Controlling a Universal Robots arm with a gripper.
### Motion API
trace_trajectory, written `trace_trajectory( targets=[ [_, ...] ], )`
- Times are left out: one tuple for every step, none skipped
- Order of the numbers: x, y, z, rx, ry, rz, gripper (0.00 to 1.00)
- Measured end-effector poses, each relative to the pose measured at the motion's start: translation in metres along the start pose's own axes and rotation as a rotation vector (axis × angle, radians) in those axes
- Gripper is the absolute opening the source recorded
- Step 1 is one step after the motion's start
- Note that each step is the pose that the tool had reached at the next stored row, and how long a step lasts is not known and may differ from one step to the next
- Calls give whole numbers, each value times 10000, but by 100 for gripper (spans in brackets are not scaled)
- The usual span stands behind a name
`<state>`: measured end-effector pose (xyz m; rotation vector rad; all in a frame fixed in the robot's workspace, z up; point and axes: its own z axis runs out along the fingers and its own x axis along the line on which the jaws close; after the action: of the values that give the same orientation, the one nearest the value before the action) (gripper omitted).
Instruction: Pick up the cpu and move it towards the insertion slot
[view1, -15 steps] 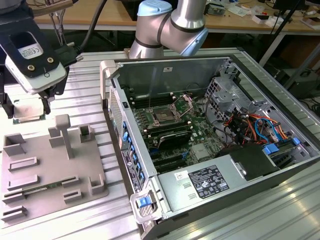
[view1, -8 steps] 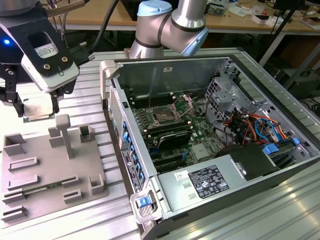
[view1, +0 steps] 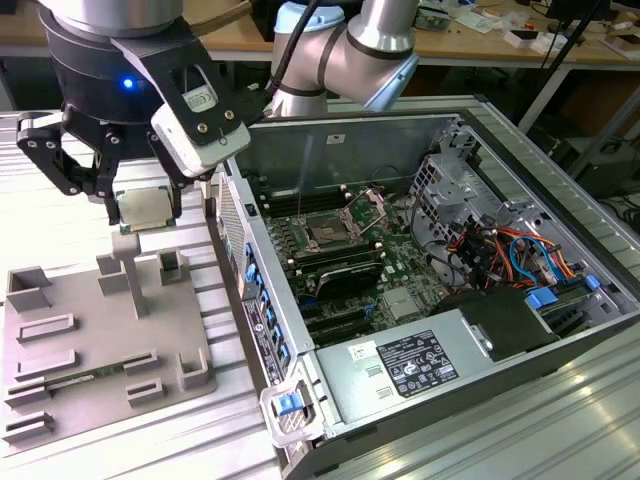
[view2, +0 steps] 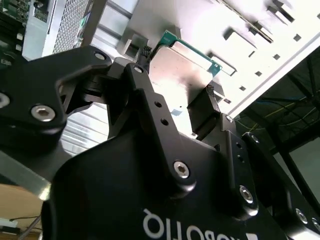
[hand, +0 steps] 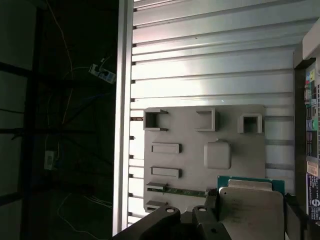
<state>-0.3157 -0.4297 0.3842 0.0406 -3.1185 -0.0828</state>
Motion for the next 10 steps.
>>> trace_trajectory(
  targets=[
    [-114,-2,-15,-1,1,-1,55],
    [-134,-2,-15,-1,0,-1,55],
    [-156,-3,-16,-1,1,0,55],
    [-177,-4,-16,-1,1,1,55],
    [-198,-4,-17,-1,2,0,55],
    [-219,-5,-18,-1,2,0,55],
    [-237,-5,-18,0,2,0,55],
    [-258,-6,-19,0,3,0,55],
    [-276,-6,-19,0,2,-1,55],
    [-297,-7,-19,-1,1,-1,55]
  ],
)
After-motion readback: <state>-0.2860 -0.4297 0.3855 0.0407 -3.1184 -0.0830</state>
